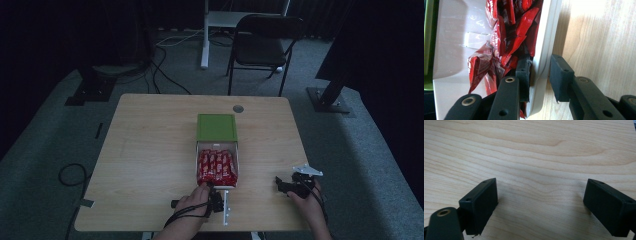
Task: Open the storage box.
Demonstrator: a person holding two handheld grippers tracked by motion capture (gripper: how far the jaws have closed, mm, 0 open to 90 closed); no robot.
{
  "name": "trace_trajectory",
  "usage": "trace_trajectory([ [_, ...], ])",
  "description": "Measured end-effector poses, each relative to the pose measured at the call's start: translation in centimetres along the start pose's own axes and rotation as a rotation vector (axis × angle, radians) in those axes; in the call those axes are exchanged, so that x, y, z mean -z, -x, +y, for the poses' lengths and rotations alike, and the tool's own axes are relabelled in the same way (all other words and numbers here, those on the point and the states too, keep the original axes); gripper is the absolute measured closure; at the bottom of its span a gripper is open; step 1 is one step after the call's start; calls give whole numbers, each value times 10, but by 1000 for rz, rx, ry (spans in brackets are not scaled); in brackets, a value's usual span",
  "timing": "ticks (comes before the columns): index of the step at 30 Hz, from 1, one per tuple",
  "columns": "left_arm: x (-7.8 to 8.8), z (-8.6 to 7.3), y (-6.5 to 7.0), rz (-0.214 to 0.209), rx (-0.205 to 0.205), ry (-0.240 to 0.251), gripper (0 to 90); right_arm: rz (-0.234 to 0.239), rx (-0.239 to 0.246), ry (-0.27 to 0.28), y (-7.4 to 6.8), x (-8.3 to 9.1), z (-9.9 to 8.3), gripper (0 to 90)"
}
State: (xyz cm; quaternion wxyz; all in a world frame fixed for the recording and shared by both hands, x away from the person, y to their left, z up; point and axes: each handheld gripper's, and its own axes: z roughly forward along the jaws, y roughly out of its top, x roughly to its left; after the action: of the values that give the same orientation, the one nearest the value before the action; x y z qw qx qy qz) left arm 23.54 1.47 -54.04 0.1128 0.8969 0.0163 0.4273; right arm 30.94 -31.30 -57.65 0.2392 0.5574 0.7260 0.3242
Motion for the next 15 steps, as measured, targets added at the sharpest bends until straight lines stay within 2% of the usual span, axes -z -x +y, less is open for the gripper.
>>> trace_trajectory([
  [6,2,1,0,-6,6,-4,709,0,0,0,0,0,0,116],
  [8,3,1,1,-2,-11,-8,707,0,1,1,0,0,0,116],
  [13,4,0,1,-19,14,8,687,0,0,0,0,0,0,117],
  [15,5,-2,0,-43,50,29,649,0,0,0,0,0,0,116],
])
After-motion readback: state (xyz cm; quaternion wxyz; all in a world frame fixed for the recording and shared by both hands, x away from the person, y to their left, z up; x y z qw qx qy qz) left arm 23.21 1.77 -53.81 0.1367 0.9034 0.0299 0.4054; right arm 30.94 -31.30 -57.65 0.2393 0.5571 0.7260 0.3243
